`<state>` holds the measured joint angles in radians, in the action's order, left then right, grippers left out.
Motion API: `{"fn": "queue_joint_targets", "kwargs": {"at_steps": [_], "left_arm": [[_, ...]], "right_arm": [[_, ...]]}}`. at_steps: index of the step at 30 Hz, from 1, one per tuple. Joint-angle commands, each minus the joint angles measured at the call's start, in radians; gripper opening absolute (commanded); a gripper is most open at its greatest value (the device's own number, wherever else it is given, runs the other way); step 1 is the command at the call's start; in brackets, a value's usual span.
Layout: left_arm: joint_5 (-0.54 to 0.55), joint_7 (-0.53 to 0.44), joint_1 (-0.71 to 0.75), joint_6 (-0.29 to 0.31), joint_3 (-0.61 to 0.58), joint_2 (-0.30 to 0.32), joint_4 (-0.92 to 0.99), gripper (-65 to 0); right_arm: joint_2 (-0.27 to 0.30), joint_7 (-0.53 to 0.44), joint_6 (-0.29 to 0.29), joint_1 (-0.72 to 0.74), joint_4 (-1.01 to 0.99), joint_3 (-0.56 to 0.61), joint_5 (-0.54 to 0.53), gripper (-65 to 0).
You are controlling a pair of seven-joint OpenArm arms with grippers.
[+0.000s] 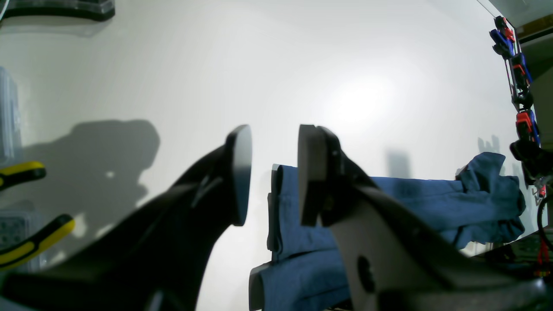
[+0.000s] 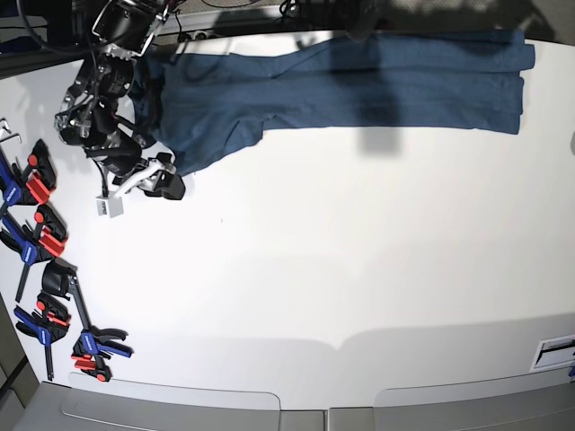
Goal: Fold the T-shirt properly
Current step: 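Grasp the shirt's sleeve end with the right gripper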
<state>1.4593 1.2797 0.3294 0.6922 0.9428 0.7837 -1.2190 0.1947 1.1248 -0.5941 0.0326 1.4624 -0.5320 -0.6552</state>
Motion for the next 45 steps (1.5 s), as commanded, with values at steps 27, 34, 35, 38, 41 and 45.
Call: {"fn": "queue_joint_targets", "kwargs": {"at_steps": [27, 34, 35, 38, 41, 45], "left_arm": [[0.024, -0.024, -0.002, 0.006, 0.010, -0.010, -0.014, -48.6], [0.024, -0.024, -0.002, 0.006, 0.010, -0.010, -0.014, -48.6], [0.024, -0.024, -0.002, 0.006, 0.010, -0.010, -0.014, -48.6], [0.024, -0.024, -0.002, 0.006, 0.010, -0.010, -0.014, -48.6], [0.024, -0.024, -0.002, 0.006, 0.010, -0.010, -0.014, -48.6], [0.024, -0.024, -0.002, 0.006, 0.010, -0.010, -0.014, -48.6]], "right_arm": [[0.013, 0.023, 0.101, 0.042, -0.132, -0.003, 0.015, -37.0], [0.013, 0.055, 0.093, 0.042, -0.148, -0.003, -0.083, -37.0], [0.013, 0.056, 0.092, 0.042, -0.148, -0.003, -0.082, -37.0], [0.013, 0.061, 0.093, 0.042, -0.148, -0.003, -0.082, -37.0], [0.013, 0.062, 0.093, 0.042, -0.148, -0.003, -0.083, -37.0], [0.013, 0.078, 0.067, 0.043, -0.148, -0.003, -0.130, -37.0]]}}
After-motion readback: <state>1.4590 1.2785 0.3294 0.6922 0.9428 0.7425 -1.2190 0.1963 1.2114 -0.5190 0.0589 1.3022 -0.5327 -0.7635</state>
